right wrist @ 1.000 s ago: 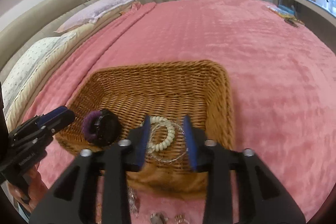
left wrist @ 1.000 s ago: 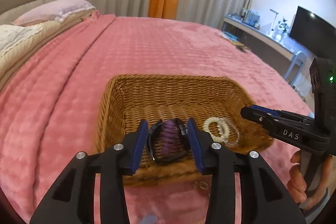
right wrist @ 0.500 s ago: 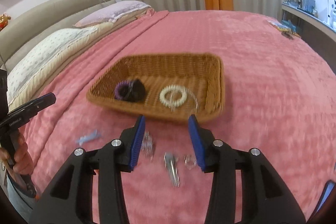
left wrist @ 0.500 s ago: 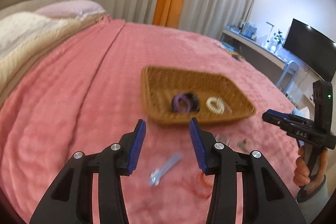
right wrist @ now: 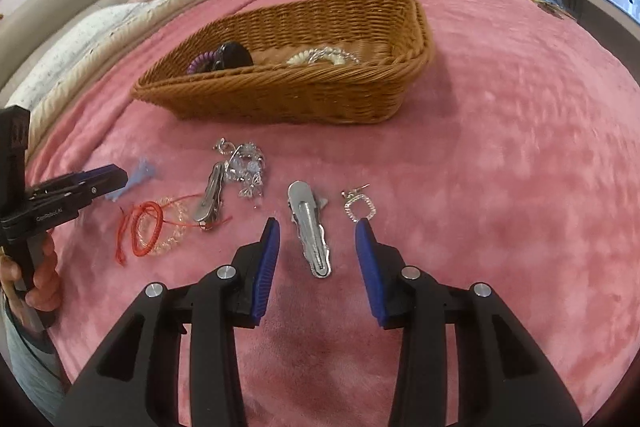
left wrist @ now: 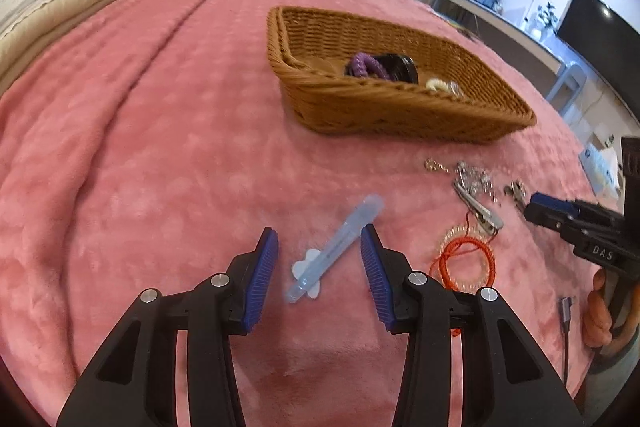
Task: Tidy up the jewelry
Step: 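Grasp the clear hair clip with the left tool while the right tool grasps the silver hair clip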
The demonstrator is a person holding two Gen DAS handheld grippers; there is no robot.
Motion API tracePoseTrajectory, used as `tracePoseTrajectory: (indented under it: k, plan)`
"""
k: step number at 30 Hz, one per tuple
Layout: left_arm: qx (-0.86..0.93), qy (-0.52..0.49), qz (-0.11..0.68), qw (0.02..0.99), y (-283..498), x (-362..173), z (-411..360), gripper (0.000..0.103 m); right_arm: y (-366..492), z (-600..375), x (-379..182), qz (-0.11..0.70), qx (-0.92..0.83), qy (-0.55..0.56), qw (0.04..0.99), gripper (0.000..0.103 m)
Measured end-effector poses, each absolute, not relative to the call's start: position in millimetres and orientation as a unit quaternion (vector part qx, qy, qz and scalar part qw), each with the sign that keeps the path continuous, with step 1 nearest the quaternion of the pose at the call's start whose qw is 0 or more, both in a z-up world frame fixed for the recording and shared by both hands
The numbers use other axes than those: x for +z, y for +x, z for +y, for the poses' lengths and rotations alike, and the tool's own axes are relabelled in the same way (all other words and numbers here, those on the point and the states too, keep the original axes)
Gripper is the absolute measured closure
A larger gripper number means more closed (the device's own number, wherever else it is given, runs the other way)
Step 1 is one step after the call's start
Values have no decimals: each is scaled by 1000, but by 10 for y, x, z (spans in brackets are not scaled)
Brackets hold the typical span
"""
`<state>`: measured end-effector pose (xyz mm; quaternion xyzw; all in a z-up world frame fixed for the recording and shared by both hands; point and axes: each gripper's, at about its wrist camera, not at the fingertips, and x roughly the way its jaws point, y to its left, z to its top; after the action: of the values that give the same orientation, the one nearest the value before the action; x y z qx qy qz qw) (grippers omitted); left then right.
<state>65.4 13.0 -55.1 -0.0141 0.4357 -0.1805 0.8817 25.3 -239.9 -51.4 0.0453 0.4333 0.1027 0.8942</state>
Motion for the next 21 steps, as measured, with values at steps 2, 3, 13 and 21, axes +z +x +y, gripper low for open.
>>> tracePoseTrajectory:
  k: [2, 3, 13, 21]
  plan:
    - [-189, -7, 441, 877, 627, -569, 73, 63, 281, -2353, -529, 438, 100, 33, 893, 70]
    - [-195, -4, 443, 875, 610, -579, 50, 64, 298, -2342, -537, 441, 97, 29, 892, 70]
    - [-195, 5, 450, 871, 618, -623, -58, 64, 428, -2192, -549, 442, 86, 0, 893, 71]
    - [-170, 62, 435, 882, 530, -631, -239, 93, 342, -2056, -538, 421, 92, -30, 902, 88]
